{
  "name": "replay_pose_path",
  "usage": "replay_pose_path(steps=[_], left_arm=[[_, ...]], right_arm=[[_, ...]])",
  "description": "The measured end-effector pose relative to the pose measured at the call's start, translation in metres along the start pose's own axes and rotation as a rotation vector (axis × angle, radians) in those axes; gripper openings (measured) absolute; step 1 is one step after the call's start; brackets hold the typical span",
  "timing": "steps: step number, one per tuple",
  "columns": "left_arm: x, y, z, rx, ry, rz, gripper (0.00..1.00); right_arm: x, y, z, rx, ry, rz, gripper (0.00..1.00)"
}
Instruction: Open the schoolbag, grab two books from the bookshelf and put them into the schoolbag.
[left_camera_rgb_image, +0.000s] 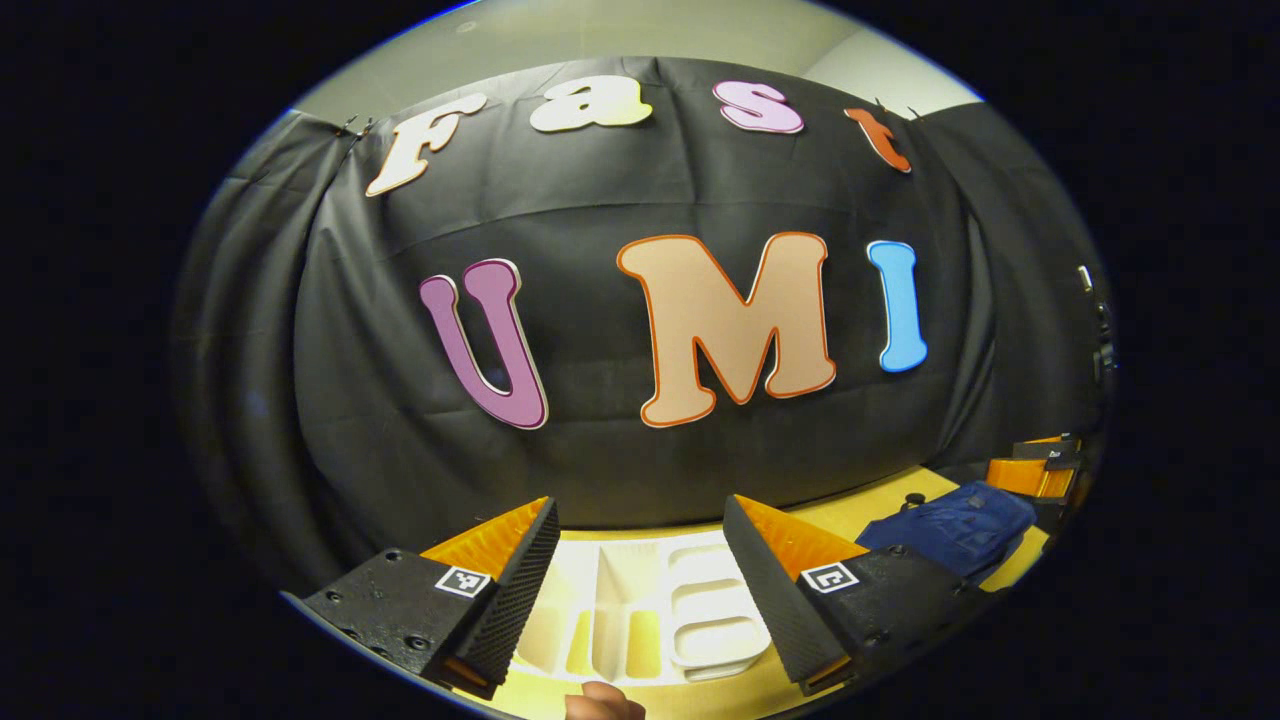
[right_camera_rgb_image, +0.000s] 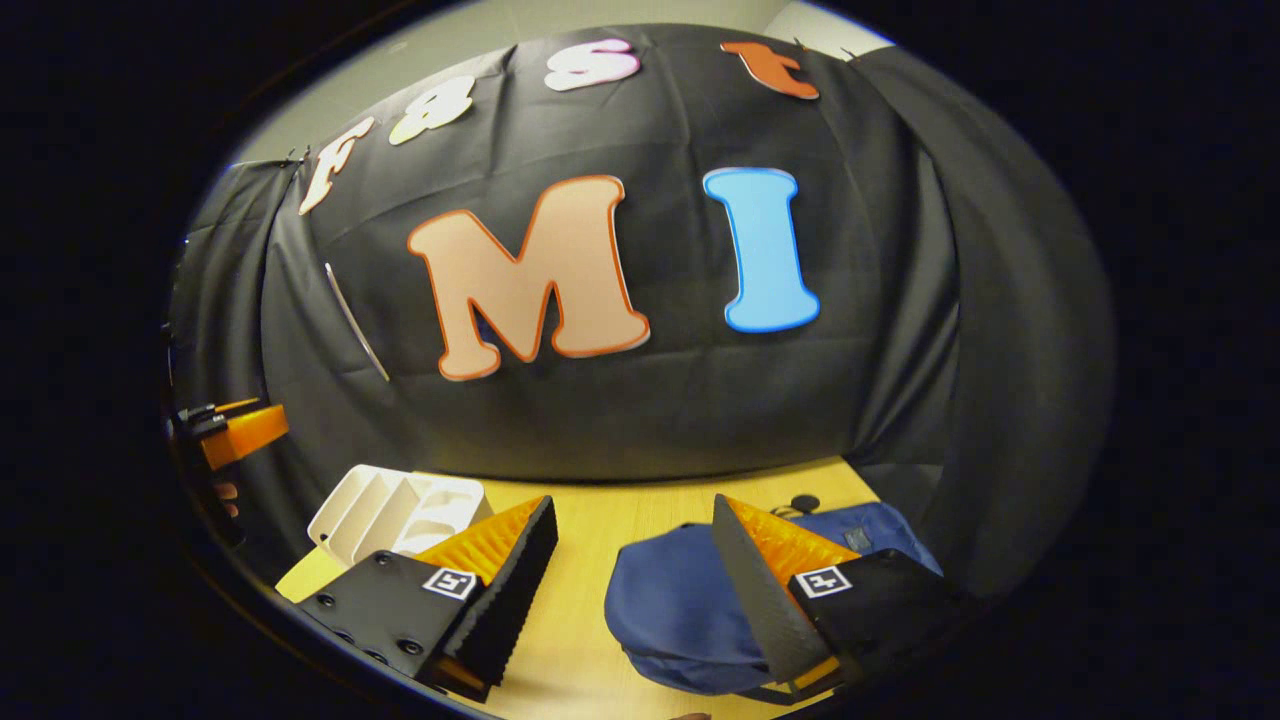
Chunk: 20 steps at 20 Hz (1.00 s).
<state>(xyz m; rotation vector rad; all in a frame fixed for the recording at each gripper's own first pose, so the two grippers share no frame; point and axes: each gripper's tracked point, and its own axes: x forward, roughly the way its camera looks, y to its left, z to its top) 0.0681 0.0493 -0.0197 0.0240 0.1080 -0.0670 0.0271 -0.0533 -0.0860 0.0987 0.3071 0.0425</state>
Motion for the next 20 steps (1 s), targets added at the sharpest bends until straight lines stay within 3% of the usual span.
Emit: replay_pose_path(steps=[3,4,8,9,10,14,20], left_arm=[[-0.003,-0.004,-0.002,0.026,0.019,-0.011,0.96],[-0.005,-0.004,-0.003,0.023,0.025,-0.012,1.00],[-0.010,-0.009,-0.001,-0.010,0.025,-0.034,0.96],[-0.009,-0.010,0.001,-0.011,0.025,-0.033,1.00],[-0.008,-0.011,0.002,-0.008,0.027,-0.032,0.96],[-0.002,-0.020,0.015,-0.008,-0.010,-0.062,1.00],[-0.002,-0.021,0.015,-0.012,-0.012,-0.089,0.96]], right_arm=[[-0.008,0.021,0.031,0.035,-0.078,0.025,0.98],[-0.011,0.027,0.035,0.039,-0.082,0.031,0.98],[-0.031,0.038,0.049,0.024,-0.117,0.025,0.97],[-0.035,0.040,0.053,0.022,-0.132,0.025,0.97],[-0.037,0.041,0.055,0.015,-0.145,0.027,0.97],[-0.038,0.032,0.059,0.045,-0.151,-0.006,0.97],[-0.047,0.025,0.070,0.020,-0.170,-0.037,0.96]])
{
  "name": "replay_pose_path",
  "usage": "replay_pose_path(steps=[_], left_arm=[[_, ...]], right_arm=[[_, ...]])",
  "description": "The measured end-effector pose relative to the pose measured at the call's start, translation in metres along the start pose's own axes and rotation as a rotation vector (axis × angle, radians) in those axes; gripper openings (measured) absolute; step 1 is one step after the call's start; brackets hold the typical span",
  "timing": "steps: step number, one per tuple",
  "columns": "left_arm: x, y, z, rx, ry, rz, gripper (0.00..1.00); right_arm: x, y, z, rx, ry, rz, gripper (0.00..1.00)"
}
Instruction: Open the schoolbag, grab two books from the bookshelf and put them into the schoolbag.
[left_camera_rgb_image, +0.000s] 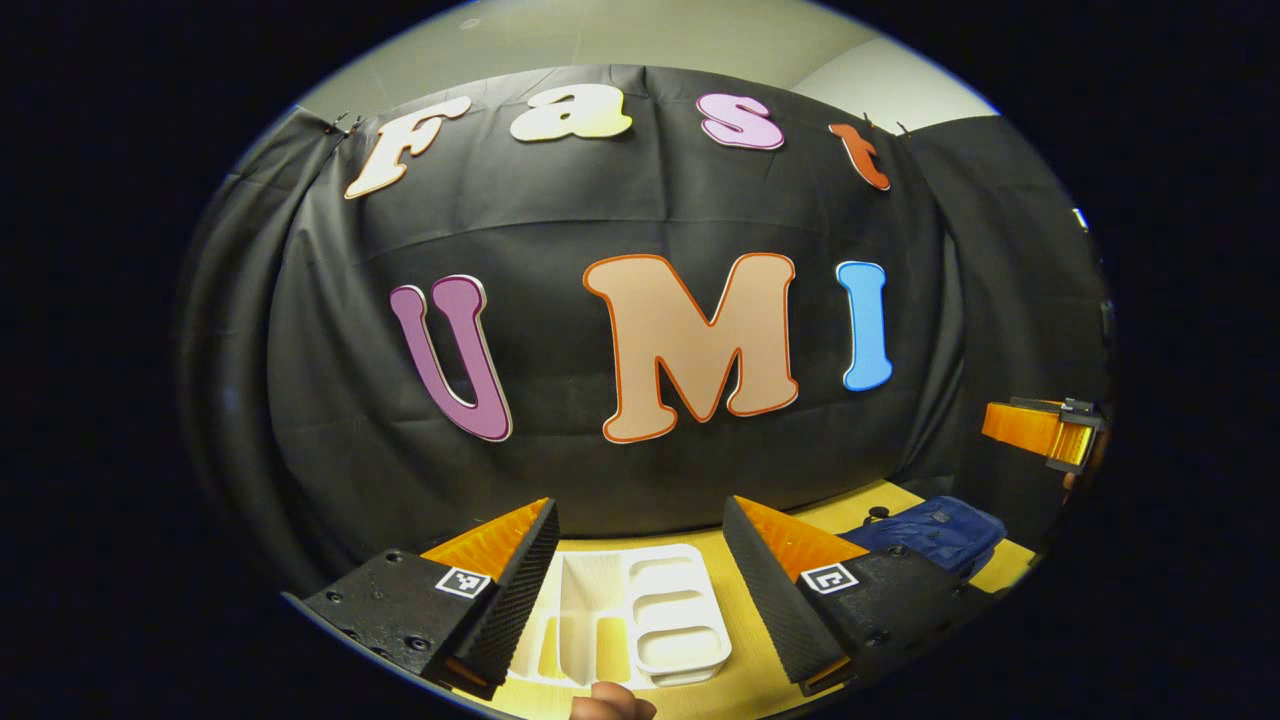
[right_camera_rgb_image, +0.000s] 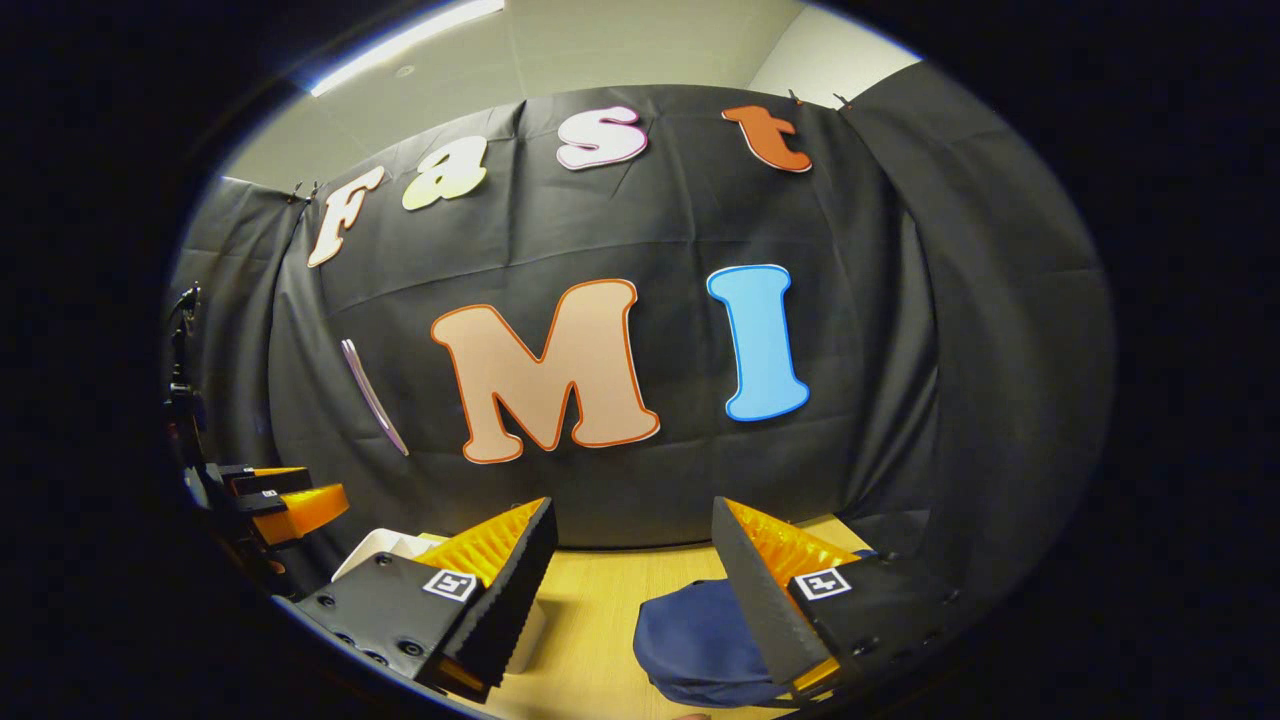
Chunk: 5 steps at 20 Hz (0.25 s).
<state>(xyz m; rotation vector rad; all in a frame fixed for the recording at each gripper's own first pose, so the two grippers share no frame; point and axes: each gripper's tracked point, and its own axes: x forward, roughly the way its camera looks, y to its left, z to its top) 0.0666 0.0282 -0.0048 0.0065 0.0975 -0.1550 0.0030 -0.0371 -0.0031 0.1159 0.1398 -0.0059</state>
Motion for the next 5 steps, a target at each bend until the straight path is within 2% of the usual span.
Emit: replay_pose_path(steps=[4,5], left_arm=[[-0.0001,-0.0012,0.0012,0.002,-0.007,-0.015,0.96],[0.0008,-0.0011,0.0002,0.005,-0.004,-0.020,0.96]], right_arm=[[-0.0003,0.0018,0.0014,-0.017,0.004,0.000,0.98],[0.0000,0.0025,0.0013,-0.024,0.004,0.000,0.96]])
